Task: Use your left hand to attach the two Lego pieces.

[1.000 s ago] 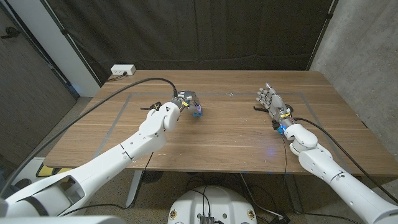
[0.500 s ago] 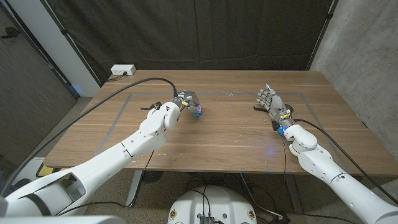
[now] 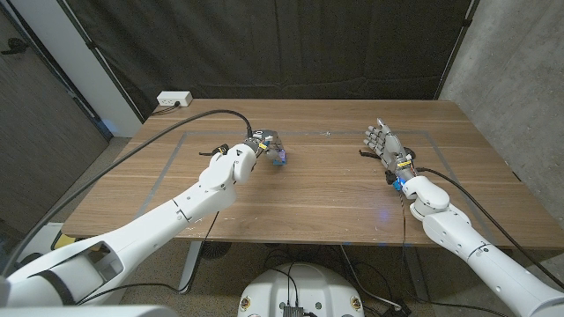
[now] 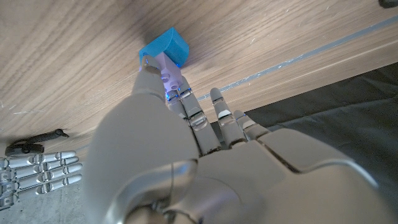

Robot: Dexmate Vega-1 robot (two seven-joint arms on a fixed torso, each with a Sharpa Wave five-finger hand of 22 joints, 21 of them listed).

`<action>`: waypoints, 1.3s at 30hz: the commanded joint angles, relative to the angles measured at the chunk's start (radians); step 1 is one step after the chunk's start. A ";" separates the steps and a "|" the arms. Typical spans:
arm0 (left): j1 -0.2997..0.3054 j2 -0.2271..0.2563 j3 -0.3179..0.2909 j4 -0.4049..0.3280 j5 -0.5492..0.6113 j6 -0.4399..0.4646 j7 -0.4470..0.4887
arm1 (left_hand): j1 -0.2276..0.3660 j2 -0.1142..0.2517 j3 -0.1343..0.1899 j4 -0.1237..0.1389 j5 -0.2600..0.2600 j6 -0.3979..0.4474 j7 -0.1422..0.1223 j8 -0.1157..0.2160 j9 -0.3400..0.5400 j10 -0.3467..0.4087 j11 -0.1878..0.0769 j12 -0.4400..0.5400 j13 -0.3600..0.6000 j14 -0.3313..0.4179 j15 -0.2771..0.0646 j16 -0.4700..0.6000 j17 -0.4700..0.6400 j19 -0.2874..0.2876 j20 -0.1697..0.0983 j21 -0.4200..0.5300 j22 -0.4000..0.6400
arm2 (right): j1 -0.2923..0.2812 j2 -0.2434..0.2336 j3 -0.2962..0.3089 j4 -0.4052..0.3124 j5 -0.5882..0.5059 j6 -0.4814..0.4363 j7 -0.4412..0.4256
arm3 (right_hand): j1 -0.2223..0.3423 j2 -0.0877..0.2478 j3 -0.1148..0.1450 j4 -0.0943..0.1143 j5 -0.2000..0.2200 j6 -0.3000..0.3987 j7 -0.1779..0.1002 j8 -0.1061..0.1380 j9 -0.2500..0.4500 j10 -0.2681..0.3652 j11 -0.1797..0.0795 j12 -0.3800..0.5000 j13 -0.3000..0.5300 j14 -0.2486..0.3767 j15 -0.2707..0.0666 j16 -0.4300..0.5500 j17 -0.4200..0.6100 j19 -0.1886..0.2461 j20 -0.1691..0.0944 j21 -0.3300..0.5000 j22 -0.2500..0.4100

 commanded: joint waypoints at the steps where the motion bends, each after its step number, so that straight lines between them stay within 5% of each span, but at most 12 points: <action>1: -0.009 0.000 0.010 0.005 -0.004 -0.007 -0.007 | 0.005 0.003 0.052 0.044 0.005 0.047 0.043 -0.002 0.003 0.011 -0.011 0.005 0.002 0.011 -0.088 -0.003 0.002 0.007 0.004 -0.002 0.001 | -0.001 -0.005 0.001 -0.006 -0.001 -0.002 0.001 | 0.004 0.010 -0.002 0.001 -0.002 0.009 -0.002 0.001 0.004 0.007 0.003 0.010 0.002 0.004 0.004 0.000 0.003 0.007 0.003 0.006 0.003; 39: -0.019 0.000 0.007 0.021 -0.038 -0.007 0.007 | 0.001 0.004 0.062 0.048 0.004 0.046 0.043 -0.007 0.004 0.007 -0.006 0.005 0.002 0.008 -0.083 -0.003 0.002 0.007 0.012 -0.003 0.001 | -0.016 -0.016 0.002 -0.030 0.001 -0.023 -0.009 | 0.002 0.011 -0.005 0.001 -0.002 0.009 -0.003 0.001 0.004 0.008 0.003 0.010 0.002 0.004 0.004 0.000 0.004 0.007 0.003 0.006 0.003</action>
